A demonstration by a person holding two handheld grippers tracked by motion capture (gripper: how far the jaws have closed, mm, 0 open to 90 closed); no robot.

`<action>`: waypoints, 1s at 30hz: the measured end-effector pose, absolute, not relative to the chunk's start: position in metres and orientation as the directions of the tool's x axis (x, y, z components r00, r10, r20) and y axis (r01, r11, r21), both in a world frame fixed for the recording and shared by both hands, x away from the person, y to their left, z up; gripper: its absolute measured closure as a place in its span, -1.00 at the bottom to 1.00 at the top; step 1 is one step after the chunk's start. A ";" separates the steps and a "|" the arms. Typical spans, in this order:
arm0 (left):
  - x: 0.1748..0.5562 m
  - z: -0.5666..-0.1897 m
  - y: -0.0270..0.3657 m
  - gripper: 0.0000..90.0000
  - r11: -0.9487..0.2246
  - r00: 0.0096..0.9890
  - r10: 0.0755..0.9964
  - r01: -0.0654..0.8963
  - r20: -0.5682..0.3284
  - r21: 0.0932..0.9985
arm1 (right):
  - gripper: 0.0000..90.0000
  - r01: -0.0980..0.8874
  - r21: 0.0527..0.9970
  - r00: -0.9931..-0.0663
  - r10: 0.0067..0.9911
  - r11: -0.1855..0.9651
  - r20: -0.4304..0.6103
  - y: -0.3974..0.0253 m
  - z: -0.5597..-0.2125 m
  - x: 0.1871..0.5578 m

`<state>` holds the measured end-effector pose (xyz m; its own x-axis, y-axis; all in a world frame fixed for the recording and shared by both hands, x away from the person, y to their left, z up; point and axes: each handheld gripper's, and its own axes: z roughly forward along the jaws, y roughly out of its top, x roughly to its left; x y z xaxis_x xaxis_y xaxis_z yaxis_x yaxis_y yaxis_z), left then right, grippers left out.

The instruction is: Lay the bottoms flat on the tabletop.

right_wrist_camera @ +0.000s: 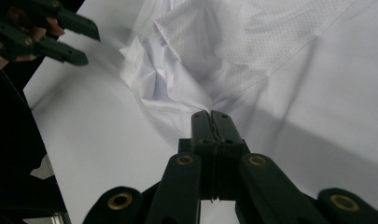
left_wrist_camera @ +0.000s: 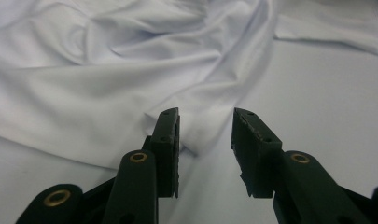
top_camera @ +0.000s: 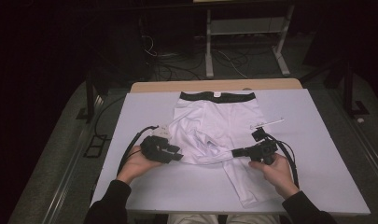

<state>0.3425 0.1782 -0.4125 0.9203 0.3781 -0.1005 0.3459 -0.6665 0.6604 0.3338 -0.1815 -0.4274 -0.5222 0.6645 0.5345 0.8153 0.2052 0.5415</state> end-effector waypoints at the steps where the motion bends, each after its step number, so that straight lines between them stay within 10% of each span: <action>1: 0.342 -0.416 0.177 0.37 -0.669 0.922 0.372 0.347 -0.107 0.658 | 0.96 0.816 0.541 -0.522 0.664 0.205 0.535 -0.181 -0.428 0.334; 15: 0.348 -0.442 0.160 0.36 -0.703 0.930 0.360 0.323 -0.074 0.634 | 0.96 0.817 0.535 -0.526 0.659 0.215 0.538 -0.179 -0.429 0.333; 30: 0.348 -0.434 0.159 0.94 -0.720 0.914 0.404 0.344 -0.038 0.603 | 0.96 0.820 0.531 -0.524 0.653 0.214 0.546 -0.178 -0.428 0.330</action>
<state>0.3483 0.1592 -0.4344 0.9138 0.4045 -0.0379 0.3437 -0.7199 0.6030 0.3300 -0.1778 -0.4283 -0.5244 0.6529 0.5465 0.8198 0.2138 0.5313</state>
